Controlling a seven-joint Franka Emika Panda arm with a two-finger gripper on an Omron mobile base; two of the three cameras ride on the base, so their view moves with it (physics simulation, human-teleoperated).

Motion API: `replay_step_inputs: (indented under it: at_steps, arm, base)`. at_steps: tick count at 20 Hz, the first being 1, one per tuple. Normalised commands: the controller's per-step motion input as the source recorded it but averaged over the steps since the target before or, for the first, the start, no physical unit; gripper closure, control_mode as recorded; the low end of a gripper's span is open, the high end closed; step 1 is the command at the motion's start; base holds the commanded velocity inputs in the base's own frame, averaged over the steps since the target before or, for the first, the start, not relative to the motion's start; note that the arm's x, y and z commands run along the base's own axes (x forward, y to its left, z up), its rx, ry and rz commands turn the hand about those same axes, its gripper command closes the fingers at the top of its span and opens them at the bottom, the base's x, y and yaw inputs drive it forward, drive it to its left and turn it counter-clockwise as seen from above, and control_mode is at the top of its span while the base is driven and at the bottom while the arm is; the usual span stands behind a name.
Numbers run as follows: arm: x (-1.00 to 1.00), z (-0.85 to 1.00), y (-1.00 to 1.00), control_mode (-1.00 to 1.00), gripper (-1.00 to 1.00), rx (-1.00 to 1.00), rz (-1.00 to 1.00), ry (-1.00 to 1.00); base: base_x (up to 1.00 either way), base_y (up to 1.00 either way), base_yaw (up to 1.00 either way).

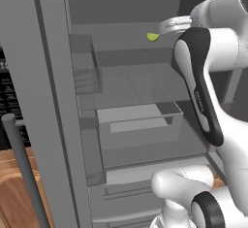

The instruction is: There is a bowl on the dining counter. Grab a lemon wedge from the fridge and place it in the bowl. Then get the liquor bottle and glass cup from the cabinet and place them next to the bowl.

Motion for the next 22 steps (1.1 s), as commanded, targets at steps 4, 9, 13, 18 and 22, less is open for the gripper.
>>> replay_step_inputs:
  at_steps: [4, 9, 13, 18, 22]
  arm:
    - [0.55, -0.10, -0.10, -1.00, -1.00, 0.00, 0.00, 0.00]
    - [0.50, -0.05, -0.14, -1.00, -1.00, 0.01, 0.00, 0.00]
    - [0.44, -0.03, -0.05, -1.00, -1.00, 0.02, 0.00, 0.03]
    - [0.47, -0.09, -0.06, -1.00, -1.00, 0.04, 0.01, 0.08]
    - [0.47, -0.12, -0.18, -1.00, -1.00, 0.06, 0.06, 0.10]
  base:
    - [0.00, 0.00, 0.00]
    - [0.00, 0.00, 0.00]
    - [0.00, 0.00, 0.00]
    - [0.00, 0.00, 0.00]
    - [0.00, 0.00, 0.00]
